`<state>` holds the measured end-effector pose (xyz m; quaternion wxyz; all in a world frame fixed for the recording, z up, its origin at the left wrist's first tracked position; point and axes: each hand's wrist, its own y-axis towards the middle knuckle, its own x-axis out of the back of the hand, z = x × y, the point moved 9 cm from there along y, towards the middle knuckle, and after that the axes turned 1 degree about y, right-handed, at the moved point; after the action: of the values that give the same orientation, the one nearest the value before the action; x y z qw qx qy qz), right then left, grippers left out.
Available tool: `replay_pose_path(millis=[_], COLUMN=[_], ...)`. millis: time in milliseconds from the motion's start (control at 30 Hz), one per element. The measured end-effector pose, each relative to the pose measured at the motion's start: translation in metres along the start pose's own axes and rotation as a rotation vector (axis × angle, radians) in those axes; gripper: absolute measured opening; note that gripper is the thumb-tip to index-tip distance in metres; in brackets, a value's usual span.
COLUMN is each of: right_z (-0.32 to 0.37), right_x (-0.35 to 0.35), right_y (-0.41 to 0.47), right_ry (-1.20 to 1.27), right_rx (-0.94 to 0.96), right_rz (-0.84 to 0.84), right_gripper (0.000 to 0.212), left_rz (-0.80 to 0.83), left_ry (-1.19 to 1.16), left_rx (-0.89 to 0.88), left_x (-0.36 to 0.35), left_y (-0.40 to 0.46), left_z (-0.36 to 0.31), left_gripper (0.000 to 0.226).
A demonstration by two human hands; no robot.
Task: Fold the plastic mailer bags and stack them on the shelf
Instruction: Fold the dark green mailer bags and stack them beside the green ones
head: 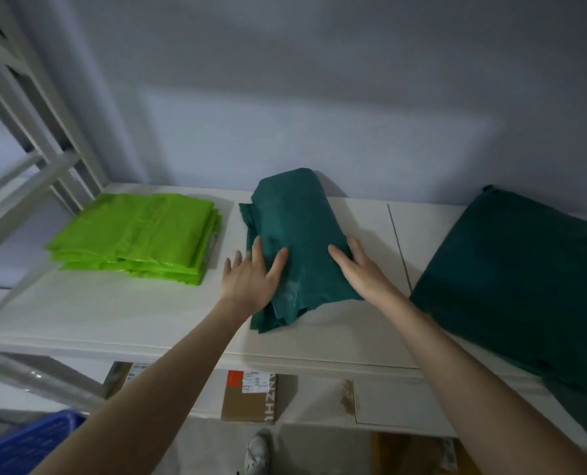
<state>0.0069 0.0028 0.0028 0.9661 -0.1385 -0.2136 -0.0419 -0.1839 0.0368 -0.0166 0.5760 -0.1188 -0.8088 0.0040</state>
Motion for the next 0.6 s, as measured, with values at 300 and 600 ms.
replay_pose_path(millis=[300, 600], right_z=[0.019, 0.044], right_x=[-0.054, -0.088], right_y=[0.023, 0.056], right_ry=[0.052, -0.055], right_rx=[0.041, 0.018], right_rz=[-0.067, -0.033], right_gripper=[0.064, 0.067], left_rz=[-0.083, -0.104], left_ry=[-0.179, 0.066], left_rx=[-0.12, -0.066], left_x=[0.028, 0.045], left_y=[0.012, 0.045], left_z=[-0.008, 0.025], left_gripper=[0.063, 0.062])
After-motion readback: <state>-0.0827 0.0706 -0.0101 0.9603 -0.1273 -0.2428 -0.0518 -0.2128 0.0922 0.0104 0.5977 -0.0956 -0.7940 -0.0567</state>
